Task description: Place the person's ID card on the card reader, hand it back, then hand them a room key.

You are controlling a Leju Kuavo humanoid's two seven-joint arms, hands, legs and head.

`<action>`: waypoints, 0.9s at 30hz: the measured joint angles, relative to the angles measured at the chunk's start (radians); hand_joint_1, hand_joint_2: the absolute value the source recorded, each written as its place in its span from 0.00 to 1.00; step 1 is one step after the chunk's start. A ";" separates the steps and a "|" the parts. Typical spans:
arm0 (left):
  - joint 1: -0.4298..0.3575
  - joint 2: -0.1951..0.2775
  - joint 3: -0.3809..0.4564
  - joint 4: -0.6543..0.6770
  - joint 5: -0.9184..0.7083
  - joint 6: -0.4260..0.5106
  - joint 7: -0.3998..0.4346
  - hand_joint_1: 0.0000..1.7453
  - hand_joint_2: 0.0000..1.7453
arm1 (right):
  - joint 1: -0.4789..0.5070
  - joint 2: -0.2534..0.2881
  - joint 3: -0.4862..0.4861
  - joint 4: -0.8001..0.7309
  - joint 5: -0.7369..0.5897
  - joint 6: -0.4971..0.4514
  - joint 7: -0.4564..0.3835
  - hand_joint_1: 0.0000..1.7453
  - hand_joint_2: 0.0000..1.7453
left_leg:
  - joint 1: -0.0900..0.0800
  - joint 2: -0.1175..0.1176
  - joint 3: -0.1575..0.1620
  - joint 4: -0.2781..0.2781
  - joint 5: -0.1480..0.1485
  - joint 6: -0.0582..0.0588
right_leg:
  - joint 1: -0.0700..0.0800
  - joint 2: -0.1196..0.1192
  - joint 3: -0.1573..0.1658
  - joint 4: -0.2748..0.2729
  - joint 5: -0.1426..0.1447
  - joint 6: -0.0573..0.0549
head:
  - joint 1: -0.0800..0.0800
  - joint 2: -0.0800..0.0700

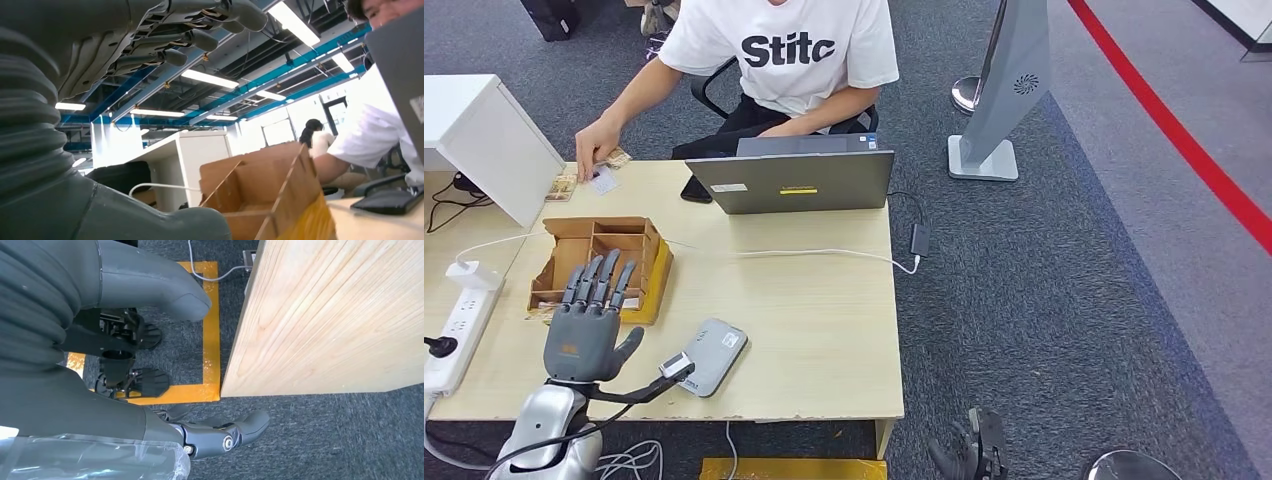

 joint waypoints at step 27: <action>-0.059 0.180 0.223 0.361 -0.040 0.069 0.003 0.00 1.00 | 0.006 -0.004 -0.018 0.000 0.017 0.018 0.001 0.00 1.00 | 0.000 0.000 -0.001 0.000 0.001 -0.001 | 0.000 0.000 -0.001 0.000 0.001 0.000 | 0.000 0.000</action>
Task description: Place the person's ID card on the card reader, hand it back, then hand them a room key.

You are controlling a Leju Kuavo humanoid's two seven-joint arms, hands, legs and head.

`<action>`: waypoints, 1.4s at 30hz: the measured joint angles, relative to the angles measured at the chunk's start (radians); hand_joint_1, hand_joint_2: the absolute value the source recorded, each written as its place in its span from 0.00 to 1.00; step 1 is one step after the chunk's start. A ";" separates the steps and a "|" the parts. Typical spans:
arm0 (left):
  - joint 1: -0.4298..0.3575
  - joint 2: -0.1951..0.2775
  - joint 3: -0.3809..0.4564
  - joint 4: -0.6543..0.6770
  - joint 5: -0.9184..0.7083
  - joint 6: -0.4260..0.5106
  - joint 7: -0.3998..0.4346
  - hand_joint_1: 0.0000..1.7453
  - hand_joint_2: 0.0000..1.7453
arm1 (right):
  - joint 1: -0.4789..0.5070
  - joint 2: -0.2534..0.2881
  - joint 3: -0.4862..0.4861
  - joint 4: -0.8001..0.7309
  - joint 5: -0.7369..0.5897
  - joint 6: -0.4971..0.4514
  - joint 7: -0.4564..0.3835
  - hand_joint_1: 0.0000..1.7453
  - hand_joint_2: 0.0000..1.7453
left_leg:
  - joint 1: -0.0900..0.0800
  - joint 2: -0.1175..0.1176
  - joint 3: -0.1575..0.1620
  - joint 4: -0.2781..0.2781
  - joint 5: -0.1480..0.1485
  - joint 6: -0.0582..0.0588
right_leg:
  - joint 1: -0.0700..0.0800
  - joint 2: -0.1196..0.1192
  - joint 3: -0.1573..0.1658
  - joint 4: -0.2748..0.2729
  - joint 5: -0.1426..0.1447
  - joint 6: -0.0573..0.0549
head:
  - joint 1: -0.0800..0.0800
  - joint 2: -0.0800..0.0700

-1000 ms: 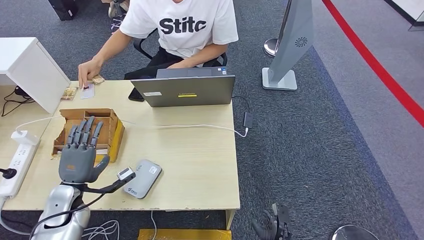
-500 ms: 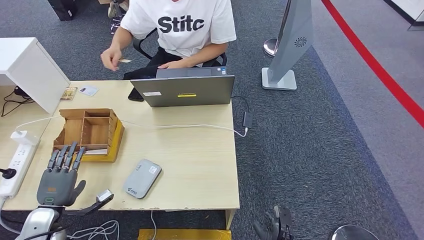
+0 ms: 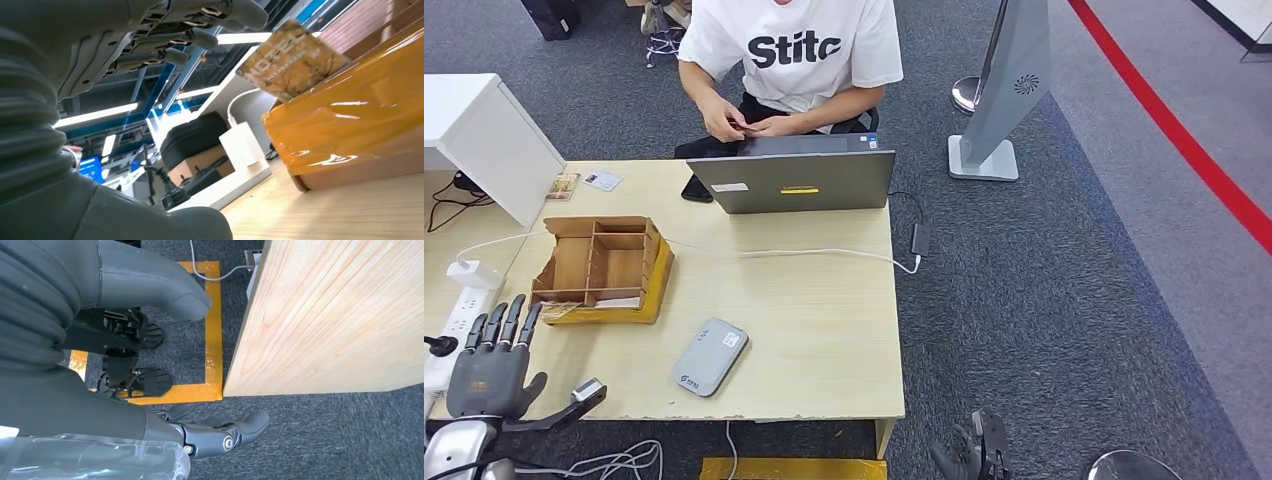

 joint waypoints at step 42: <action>-0.184 -0.017 0.009 0.207 -0.052 0.020 0.055 0.00 1.00 | -0.016 0.007 0.001 0.000 0.014 0.018 0.020 0.00 1.00 | 0.000 0.000 0.000 0.000 0.001 0.000 | 0.000 0.000 0.000 0.000 0.001 0.000 | 0.000 0.000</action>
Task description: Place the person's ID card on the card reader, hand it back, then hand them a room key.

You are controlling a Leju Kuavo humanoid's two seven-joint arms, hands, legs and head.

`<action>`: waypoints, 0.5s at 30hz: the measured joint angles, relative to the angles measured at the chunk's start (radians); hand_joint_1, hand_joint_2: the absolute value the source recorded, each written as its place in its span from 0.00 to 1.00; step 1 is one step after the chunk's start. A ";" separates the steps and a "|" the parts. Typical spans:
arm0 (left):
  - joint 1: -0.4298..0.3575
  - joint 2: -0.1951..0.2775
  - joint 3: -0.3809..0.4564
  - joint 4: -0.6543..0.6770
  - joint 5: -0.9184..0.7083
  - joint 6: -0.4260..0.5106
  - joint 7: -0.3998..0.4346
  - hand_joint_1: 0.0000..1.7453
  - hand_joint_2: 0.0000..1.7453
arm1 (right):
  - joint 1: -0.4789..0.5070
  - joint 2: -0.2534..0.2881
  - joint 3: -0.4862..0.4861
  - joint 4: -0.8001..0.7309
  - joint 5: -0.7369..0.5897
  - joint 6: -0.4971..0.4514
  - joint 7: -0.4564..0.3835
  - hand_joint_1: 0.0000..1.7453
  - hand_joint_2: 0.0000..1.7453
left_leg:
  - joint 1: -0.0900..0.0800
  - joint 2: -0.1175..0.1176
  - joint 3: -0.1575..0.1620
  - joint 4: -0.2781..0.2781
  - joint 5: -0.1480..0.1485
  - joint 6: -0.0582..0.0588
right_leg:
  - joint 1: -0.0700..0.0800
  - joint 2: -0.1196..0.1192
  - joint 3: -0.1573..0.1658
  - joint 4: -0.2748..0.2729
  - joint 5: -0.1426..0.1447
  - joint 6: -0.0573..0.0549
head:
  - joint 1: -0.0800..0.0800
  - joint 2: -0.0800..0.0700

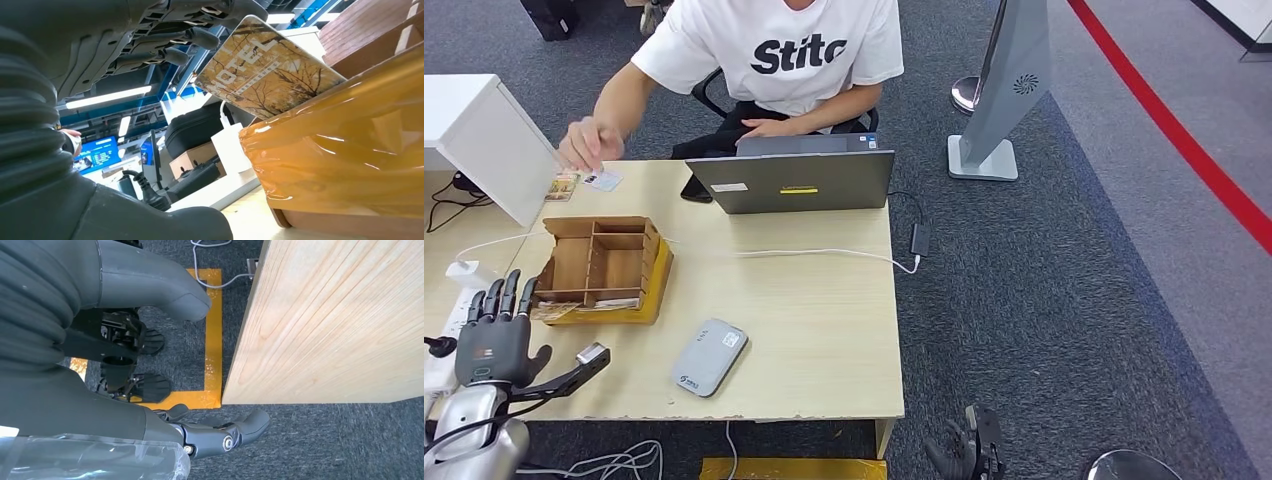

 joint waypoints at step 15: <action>-0.007 0.003 0.000 0.018 -0.001 0.000 0.000 0.00 1.00 | 0.000 0.000 0.000 0.000 0.000 0.000 0.000 0.00 1.00 | 0.000 0.000 0.000 0.000 0.000 0.000 | 0.000 0.000 0.000 0.000 0.000 0.000 | 0.000 0.000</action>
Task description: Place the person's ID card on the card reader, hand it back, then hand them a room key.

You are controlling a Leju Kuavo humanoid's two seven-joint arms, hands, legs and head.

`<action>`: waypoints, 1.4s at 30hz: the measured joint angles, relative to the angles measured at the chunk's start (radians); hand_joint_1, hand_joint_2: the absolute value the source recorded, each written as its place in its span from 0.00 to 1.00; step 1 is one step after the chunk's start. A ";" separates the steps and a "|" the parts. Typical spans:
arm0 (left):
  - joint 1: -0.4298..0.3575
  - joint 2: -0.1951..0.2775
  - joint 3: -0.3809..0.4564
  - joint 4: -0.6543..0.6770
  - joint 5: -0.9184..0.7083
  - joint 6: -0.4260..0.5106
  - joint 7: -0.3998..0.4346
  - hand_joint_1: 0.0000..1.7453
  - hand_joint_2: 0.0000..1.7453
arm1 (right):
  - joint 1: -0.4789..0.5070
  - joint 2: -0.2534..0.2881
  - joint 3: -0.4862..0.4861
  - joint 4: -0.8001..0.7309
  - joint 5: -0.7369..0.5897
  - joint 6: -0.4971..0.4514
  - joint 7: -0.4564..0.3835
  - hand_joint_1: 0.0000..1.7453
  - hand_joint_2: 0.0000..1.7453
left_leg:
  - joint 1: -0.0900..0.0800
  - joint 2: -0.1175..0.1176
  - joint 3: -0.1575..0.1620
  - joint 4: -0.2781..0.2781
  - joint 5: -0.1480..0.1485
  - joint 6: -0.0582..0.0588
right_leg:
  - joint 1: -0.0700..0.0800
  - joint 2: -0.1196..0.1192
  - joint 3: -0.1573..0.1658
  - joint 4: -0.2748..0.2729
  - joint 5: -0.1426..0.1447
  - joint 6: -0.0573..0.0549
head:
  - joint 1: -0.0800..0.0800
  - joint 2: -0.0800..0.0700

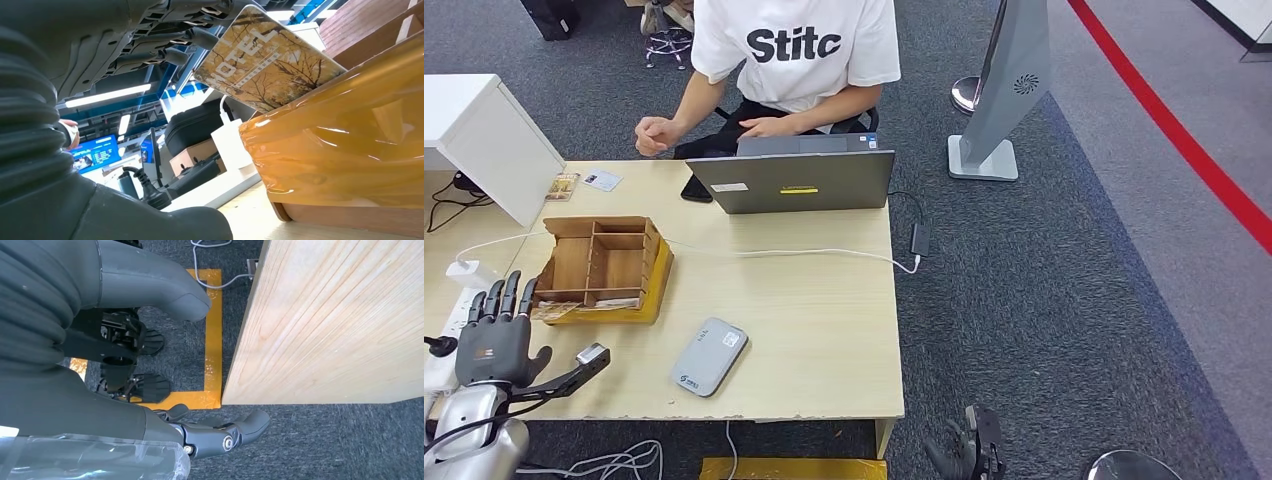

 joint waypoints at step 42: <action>-0.076 -0.005 -0.064 0.027 0.002 -0.005 0.032 1.00 1.00 | -0.006 0.008 0.001 0.000 0.007 0.001 0.012 0.00 1.00 | 0.000 -0.001 -0.001 0.000 0.001 0.000 | 0.000 0.000 -0.001 0.000 0.001 0.000 | 0.000 0.000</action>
